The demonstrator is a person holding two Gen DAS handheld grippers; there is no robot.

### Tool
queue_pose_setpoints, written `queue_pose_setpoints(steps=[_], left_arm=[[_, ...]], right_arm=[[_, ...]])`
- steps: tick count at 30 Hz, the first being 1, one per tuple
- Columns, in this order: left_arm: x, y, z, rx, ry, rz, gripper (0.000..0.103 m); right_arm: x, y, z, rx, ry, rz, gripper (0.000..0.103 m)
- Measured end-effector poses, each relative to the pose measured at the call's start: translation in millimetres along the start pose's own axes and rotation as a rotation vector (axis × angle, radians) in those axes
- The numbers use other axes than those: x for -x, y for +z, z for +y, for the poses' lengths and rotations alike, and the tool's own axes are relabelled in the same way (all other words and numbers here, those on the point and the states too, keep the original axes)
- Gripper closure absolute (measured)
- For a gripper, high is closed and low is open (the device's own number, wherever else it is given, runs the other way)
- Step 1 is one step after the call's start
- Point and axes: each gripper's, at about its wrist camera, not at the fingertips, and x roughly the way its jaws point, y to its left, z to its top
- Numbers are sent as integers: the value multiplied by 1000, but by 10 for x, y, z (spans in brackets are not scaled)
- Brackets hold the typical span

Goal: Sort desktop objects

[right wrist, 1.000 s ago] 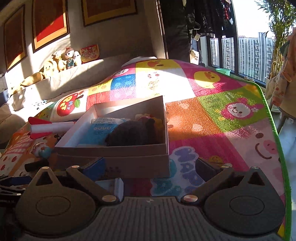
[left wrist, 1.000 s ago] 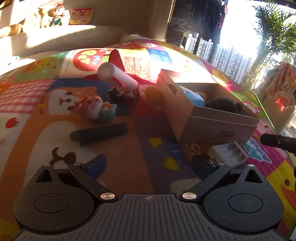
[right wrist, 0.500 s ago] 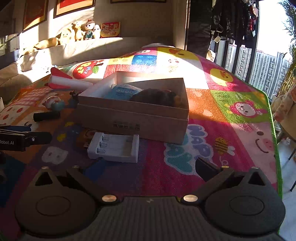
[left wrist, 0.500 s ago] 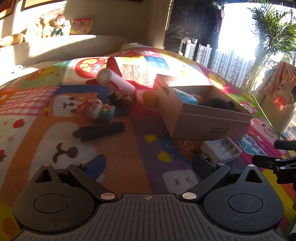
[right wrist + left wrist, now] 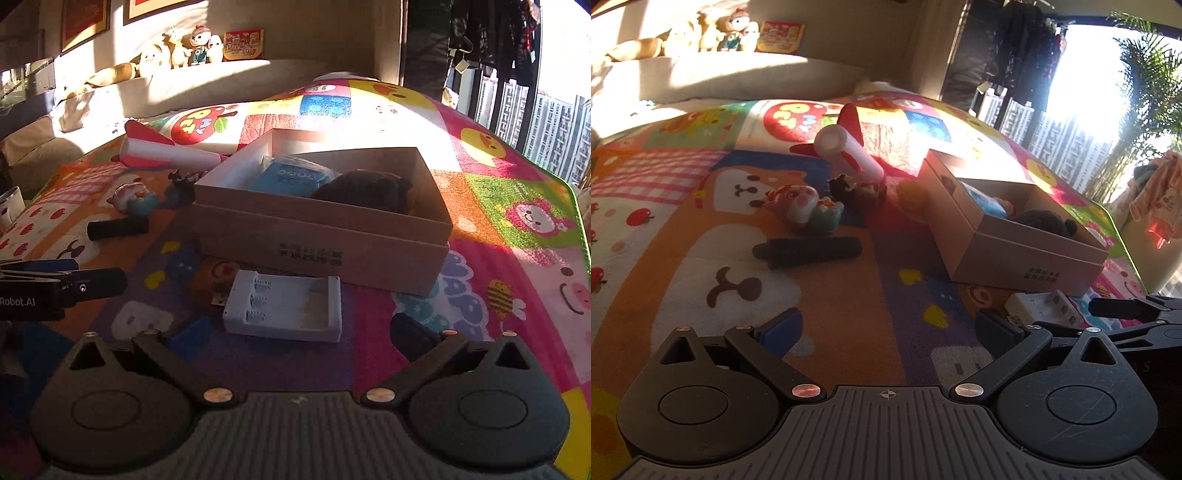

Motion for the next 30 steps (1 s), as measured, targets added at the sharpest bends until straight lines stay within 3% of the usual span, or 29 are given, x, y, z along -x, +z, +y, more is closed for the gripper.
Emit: queue_pose_setpoints(steps=[3, 6, 8, 9, 14, 19, 22, 28, 29, 30], left_arm=[[10, 1, 25, 16, 2, -5, 1], [21, 1, 44, 29, 5, -12, 1], [20, 3, 51, 34, 9, -12, 1], [16, 6, 51, 35, 10, -10, 1], [-31, 55, 91, 55, 32, 10, 1], [-227, 261, 82, -20, 176, -19, 1], [-426, 407, 113, -46, 257, -5, 1], [-687, 523, 123, -67, 225, 48, 1], [-684, 520, 116, -74, 223, 40, 3], [-681, 514, 107, -85, 229, 34, 14]], right_arm=[[-221, 103, 92, -13, 10, 42, 0], [-387, 127, 118, -32, -40, 85, 0], [-365, 118, 99, -35, -28, 78, 3], [-329, 108, 84, -26, -14, 71, 12], [-71, -57, -87, -39, -68, 62, 12], [173, -301, -391, -80, -170, 40, 12], [182, -348, -529, -157, -164, 42, 12], [171, -373, -530, -160, -160, 31, 11], [168, -374, -539, -166, -156, 32, 11], [167, -377, -544, -170, -152, 32, 10]])
